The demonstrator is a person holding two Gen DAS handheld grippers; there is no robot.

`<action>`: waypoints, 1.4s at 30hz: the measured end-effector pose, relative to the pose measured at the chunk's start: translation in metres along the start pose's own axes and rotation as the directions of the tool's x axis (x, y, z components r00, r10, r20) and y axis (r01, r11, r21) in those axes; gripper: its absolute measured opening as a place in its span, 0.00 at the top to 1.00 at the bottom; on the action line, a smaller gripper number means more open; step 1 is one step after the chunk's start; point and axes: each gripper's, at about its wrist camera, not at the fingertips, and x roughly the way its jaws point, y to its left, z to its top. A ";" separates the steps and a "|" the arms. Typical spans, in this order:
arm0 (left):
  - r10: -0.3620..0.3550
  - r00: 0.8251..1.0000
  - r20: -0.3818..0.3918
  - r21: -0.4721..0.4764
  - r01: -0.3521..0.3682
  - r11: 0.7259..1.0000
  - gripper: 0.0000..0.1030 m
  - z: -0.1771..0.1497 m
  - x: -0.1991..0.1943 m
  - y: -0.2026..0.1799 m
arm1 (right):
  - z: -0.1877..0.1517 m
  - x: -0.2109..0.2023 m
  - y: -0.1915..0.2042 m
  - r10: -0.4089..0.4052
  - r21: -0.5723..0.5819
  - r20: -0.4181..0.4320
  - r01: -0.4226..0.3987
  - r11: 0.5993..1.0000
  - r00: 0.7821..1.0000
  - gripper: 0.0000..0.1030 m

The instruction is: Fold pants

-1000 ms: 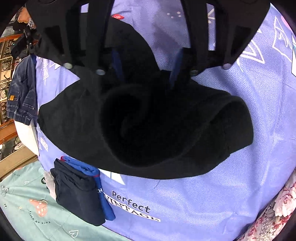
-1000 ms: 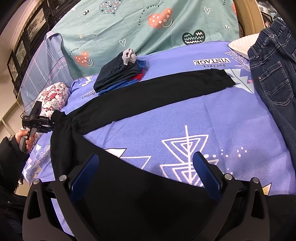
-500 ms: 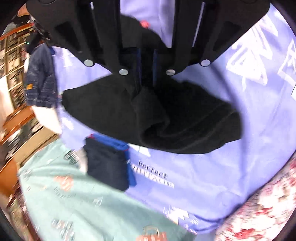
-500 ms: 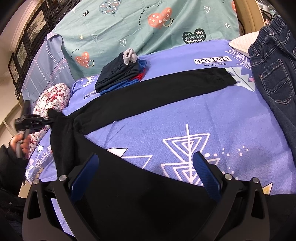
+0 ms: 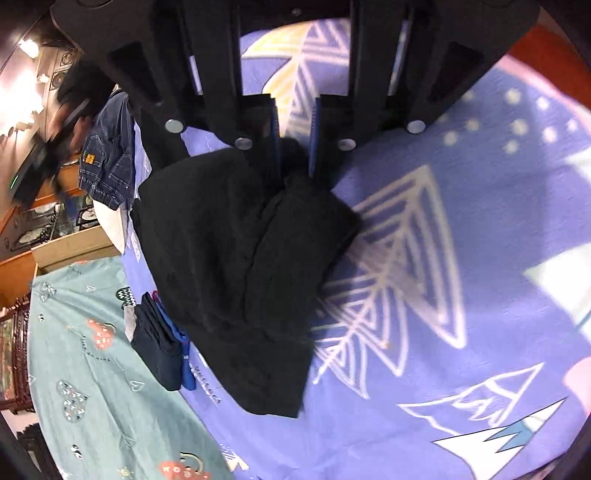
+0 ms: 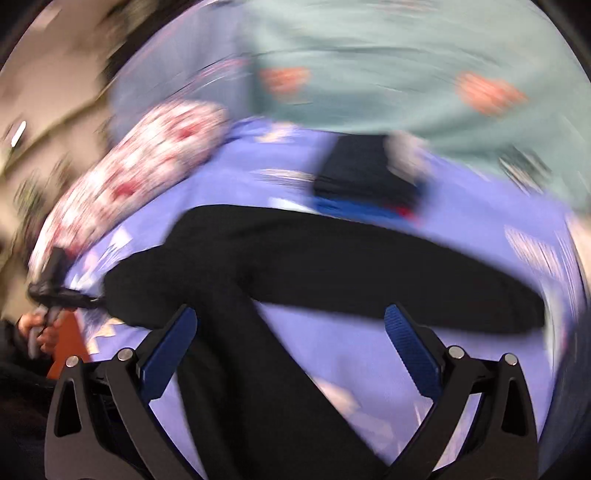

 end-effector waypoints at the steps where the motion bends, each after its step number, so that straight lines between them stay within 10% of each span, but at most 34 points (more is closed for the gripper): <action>1: -0.005 1.000 0.000 0.007 0.005 1.000 0.82 0.002 0.002 -0.001 | 0.022 0.017 0.019 0.012 -0.074 -0.019 -0.014 0.997 1.000 0.01; 9: -0.065 0.998 -0.011 0.004 0.065 0.998 0.65 0.013 0.014 -0.005 | 0.126 0.222 0.173 0.019 -0.507 -0.170 -0.103 0.856 0.985 0.01; 14: -0.076 0.997 -0.034 0.042 0.077 0.996 0.53 0.015 0.019 -0.013 | 0.128 0.325 0.193 -0.131 -0.620 -0.226 -0.039 0.784 0.965 0.01; 18: -0.108 0.993 -0.053 0.067 0.111 0.992 0.37 0.019 0.024 -0.024 | 0.127 0.358 0.180 -0.091 -0.603 -0.309 -0.121 0.788 0.947 0.01; 21: -0.119 0.991 -0.058 0.075 0.123 0.989 0.36 0.023 0.031 -0.028 | 0.123 0.366 0.174 0.014 -0.538 -0.436 -0.272 0.798 0.900 0.39; 25: -0.161 0.987 -0.011 0.019 0.162 0.987 0.71 0.026 0.035 -0.019 | 0.135 0.355 0.181 -0.002 -0.568 -0.384 -0.234 0.789 0.923 0.87; 31: -0.145 0.986 0.077 0.048 0.142 0.989 0.78 0.039 0.016 -0.019 | 0.182 0.324 0.168 0.100 -0.484 -0.278 -0.230 0.845 0.955 1.00; 36: -0.148 0.988 0.040 0.073 0.145 0.987 0.77 0.035 0.008 -0.014 | 0.211 0.324 0.169 0.138 -0.468 -0.270 -0.255 0.846 0.953 0.93; 38: -0.159 0.987 -0.013 0.048 0.160 0.986 0.75 0.026 0.020 -0.009 | 0.203 0.338 0.175 0.138 -0.477 -0.353 -0.305 0.824 0.925 0.27; 42: -0.190 0.980 -0.053 -0.005 0.190 0.982 0.55 0.021 0.037 -0.006 | 0.167 0.364 0.189 0.046 -0.600 -0.406 -0.304 0.740 0.913 0.15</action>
